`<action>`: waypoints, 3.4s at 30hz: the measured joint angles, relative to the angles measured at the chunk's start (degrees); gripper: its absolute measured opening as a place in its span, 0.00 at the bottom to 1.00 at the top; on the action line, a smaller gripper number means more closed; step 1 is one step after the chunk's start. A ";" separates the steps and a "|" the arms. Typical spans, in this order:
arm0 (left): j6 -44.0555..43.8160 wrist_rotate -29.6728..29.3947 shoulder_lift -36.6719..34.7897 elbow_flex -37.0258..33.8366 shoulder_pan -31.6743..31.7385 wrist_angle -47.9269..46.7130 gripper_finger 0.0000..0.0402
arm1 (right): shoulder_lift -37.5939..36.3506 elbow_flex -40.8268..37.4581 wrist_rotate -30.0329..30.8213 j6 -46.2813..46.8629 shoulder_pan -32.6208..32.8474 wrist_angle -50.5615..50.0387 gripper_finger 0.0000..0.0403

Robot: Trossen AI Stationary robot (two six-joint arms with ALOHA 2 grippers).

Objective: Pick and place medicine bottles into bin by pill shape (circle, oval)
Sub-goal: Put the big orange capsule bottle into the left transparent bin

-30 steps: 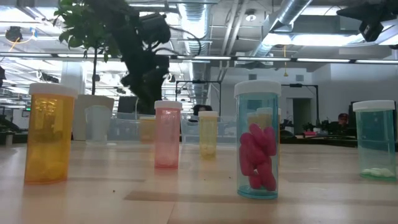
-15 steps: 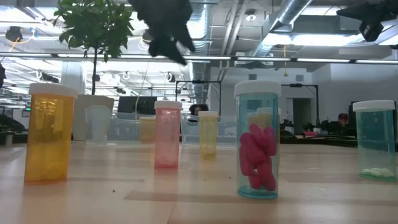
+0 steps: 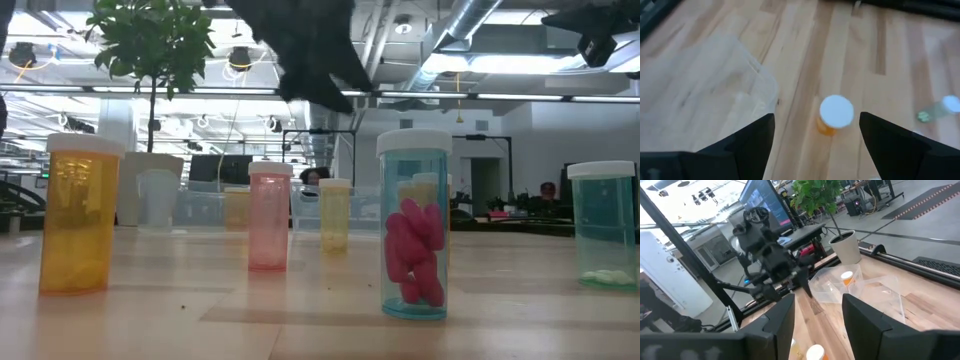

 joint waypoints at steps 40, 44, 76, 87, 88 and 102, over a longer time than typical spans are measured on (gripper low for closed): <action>14.69 1.88 16.19 13.67 -1.59 2.31 0.71 | -0.02 -0.02 -0.11 1.46 0.08 -2.88 0.46; 15.26 2.91 18.13 14.46 -1.59 1.87 0.71 | 0.02 -0.02 -0.12 1.64 0.08 -3.00 0.45; 17.29 4.15 23.27 14.05 -2.60 -0.33 0.69 | -0.07 0.00 -0.54 2.64 0.08 -3.46 0.46; 16.66 3.91 23.29 14.07 -2.60 0.09 0.50 | -0.07 0.00 -0.53 2.62 0.08 -3.41 0.46; 16.50 3.91 23.29 14.07 -2.60 0.09 0.50 | -0.07 0.00 -0.52 2.62 0.08 -3.39 0.45; 10.81 2.40 23.27 19.23 -2.60 -5.51 0.51 | -0.07 0.00 -0.52 2.60 0.08 -4.91 0.46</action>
